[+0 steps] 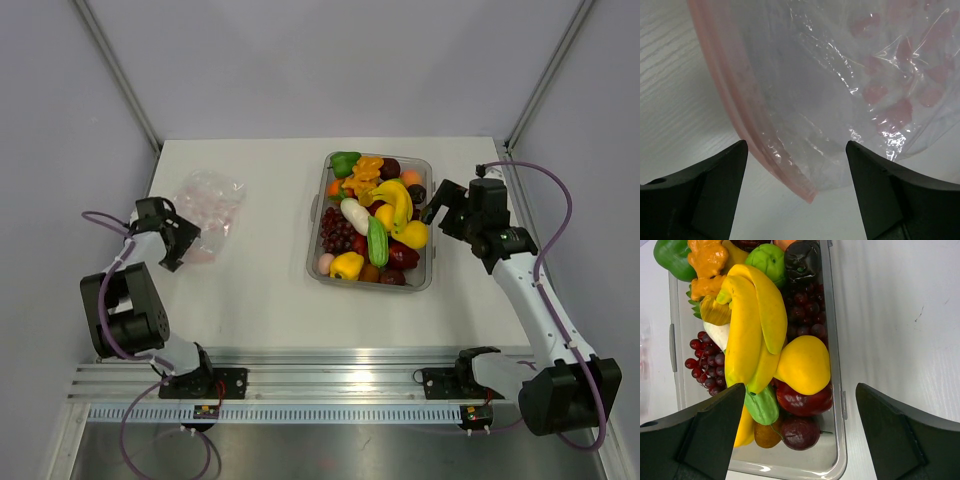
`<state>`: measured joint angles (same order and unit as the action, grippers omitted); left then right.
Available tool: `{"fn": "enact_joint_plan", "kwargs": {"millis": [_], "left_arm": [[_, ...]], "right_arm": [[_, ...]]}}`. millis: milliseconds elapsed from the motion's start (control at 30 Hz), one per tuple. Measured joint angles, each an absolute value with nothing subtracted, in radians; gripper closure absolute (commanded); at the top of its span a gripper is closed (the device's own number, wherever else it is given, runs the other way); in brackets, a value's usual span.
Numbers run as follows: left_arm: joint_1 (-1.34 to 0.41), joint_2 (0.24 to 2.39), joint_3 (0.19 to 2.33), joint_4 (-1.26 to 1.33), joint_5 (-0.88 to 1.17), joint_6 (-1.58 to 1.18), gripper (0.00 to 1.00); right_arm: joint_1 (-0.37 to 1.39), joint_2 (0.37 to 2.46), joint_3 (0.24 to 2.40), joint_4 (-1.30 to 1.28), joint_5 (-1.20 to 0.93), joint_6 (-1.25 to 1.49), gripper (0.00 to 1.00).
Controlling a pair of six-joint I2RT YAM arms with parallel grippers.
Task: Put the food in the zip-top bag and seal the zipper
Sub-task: Pick up the zipper food storage bag at the center of the board.
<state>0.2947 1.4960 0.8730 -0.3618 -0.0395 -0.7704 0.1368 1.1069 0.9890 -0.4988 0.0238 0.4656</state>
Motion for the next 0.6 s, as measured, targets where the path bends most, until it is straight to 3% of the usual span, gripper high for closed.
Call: {"fn": "enact_joint_plan", "kwargs": {"millis": [133,167,233,267,400,600], "left_arm": [[0.295,1.562,0.875,-0.312,-0.024,-0.757,0.26],[0.295,1.571,0.875,-0.307,-0.022,-0.753,0.37],[0.295,1.575,0.875,-0.299,-0.020,-0.748,0.49],[0.295,1.575,0.875,-0.292,-0.020,-0.743,0.65],[0.291,1.573,0.878,-0.283,-0.025,-0.720,1.00],[0.155,1.541,0.987,-0.369,-0.062,-0.639,1.00]], "right_arm": [[0.137,1.105,0.989,-0.506,0.025,0.472,0.00],[0.137,1.103,0.989,-0.513,0.025,0.472,0.01],[0.137,1.097,0.987,-0.522,0.025,0.477,0.01],[0.137,1.093,0.987,-0.522,0.025,0.479,0.01],[0.137,1.078,0.987,-0.522,0.023,0.492,0.00],[0.137,1.076,0.987,-0.524,0.012,0.502,0.01]]}}
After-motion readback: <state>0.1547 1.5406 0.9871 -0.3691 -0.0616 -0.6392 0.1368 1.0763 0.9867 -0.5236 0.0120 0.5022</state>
